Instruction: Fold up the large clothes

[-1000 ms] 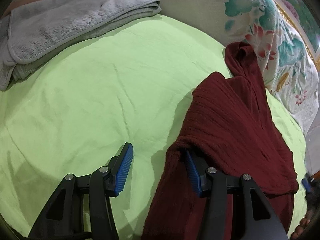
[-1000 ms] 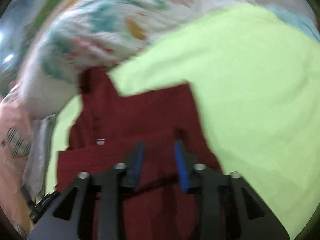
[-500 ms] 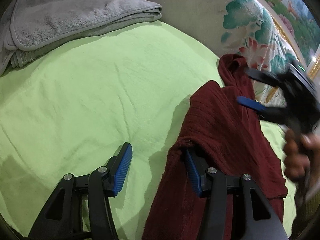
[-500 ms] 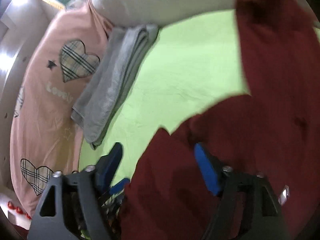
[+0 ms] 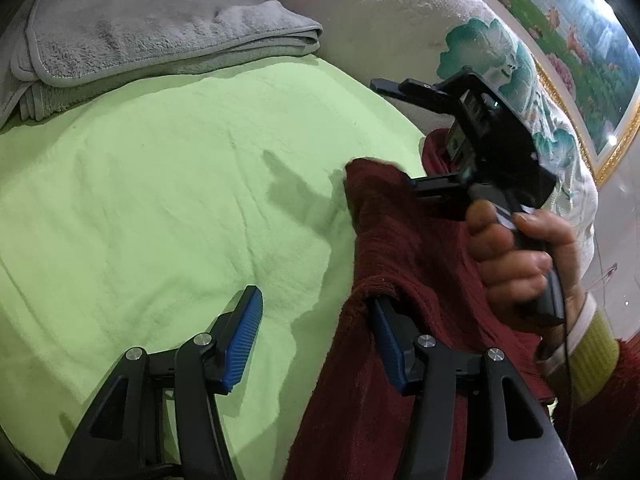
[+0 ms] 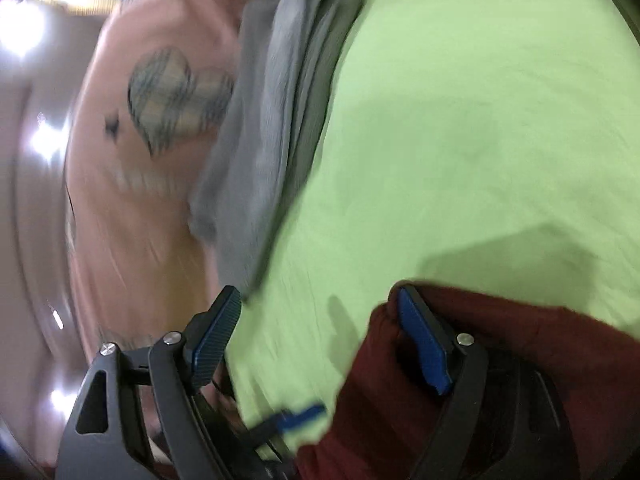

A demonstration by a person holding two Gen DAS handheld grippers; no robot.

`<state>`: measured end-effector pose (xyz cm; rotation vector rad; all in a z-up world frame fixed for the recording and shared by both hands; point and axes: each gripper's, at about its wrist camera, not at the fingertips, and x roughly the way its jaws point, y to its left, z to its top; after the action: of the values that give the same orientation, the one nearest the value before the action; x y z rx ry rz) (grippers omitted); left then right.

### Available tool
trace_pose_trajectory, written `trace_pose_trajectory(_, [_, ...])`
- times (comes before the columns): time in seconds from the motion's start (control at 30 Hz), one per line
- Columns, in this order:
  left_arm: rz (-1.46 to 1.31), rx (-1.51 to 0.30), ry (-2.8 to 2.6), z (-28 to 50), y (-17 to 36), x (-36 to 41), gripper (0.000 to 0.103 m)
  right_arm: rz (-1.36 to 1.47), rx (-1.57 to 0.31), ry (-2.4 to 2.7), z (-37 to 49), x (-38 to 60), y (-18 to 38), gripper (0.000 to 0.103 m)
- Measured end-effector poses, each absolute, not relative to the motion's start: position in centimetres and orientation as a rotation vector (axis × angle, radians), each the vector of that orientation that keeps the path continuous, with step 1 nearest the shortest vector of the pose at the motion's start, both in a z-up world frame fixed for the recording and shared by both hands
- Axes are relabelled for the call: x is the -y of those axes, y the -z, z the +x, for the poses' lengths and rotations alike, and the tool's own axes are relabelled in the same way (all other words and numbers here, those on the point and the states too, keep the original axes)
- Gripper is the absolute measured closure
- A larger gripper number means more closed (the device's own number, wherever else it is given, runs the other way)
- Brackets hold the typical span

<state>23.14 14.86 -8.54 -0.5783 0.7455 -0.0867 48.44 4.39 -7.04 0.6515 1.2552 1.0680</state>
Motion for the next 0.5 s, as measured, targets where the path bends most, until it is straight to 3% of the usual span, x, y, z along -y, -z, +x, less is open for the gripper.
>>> trace_pose_trajectory(0.27, [-0.653,-0.824,0.121,22.2,7.4,-16.5,0.047,0.553,-1.016,-0.819,42.9,3.3,2.2,0.026])
trace_pose_trajectory(0.33, [-0.627,-0.822,0.130,21.9,5.9,-16.5,0.047,0.535,-0.965,-0.760,40.0,6.5,1.4,0.031])
trace_pose_trajectory(0.5, [-0.535,-0.766,0.208,23.9,1.7,-13.7,0.042,0.510,-0.921,-0.519,33.2,13.4,1.9,0.060])
